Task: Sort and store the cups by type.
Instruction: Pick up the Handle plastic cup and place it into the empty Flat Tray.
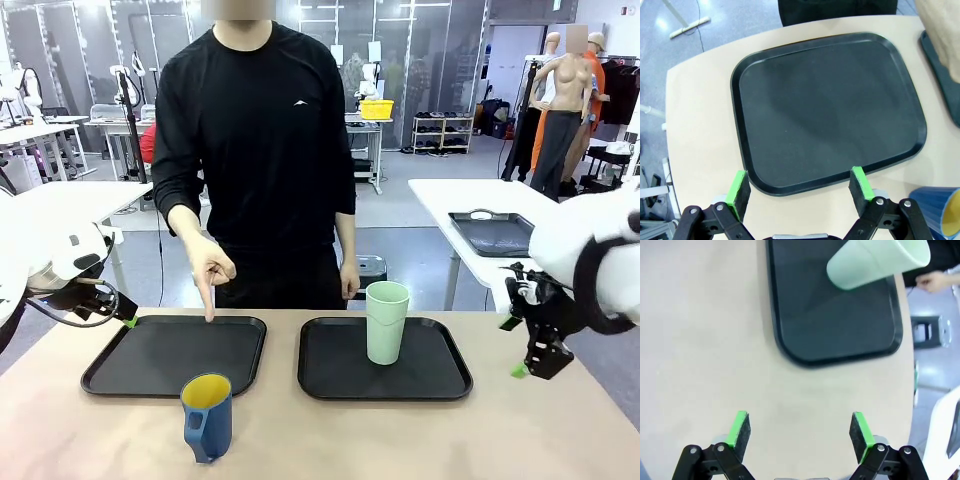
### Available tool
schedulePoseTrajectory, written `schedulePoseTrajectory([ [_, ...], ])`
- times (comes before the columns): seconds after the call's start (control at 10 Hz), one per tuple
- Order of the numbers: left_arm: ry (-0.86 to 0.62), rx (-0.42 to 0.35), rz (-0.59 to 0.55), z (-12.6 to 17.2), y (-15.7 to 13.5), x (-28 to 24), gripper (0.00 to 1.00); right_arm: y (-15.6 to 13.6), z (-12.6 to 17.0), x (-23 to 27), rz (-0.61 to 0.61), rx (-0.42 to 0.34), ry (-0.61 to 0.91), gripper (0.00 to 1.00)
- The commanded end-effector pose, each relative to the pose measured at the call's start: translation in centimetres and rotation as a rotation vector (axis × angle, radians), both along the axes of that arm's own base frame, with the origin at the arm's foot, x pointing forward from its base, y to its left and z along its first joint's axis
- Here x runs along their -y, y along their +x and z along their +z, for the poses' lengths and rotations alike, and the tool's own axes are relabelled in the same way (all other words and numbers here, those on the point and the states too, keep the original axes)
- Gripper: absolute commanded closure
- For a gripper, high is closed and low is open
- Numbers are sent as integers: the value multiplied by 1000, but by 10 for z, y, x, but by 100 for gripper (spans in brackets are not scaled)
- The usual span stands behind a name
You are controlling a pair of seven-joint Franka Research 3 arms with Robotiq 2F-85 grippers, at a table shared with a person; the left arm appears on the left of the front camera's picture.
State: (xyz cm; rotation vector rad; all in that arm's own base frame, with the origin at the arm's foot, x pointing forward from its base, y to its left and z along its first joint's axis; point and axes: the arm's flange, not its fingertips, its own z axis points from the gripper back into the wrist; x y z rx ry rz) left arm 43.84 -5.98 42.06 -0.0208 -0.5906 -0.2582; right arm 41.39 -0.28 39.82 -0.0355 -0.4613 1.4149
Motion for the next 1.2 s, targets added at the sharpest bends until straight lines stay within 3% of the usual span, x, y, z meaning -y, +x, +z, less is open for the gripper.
schedulePoseTrajectory([
  [0.0,-1,2,1,1,0,-1,0,-25,7,-9,-74,-66,-98,0],
  [0.2,-1,2,1,1,0,-1,0,-31,7,-9,-75,-54,-91,0],
  [0.3,-1,2,1,1,0,-1,0,-1,6,-2,-49,-29,-86,0],
  [1.0,0,0,0,0,0,0,0,-1,6,-2,-49,-29,-86,0],
  [1.1,69,-7,-43,-3,-4,-4,0,-1,6,-2,-49,-29,-86,0],
])
